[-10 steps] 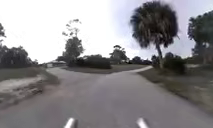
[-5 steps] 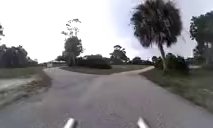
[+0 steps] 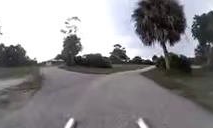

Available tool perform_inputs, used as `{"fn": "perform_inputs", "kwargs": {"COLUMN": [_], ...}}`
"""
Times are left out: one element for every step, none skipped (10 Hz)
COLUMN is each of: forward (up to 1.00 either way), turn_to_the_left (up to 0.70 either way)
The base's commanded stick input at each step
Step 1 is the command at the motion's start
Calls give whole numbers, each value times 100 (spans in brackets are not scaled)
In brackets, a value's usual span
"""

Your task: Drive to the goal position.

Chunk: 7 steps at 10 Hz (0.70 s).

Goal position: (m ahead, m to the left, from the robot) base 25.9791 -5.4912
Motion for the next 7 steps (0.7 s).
{"fn": "perform_inputs", "kwargs": {"forward": [100, 100, 100, 100, 100, 100, 100], "turn_to_the_left": [-40, -40, -32, -6, 0, 0, 0]}}
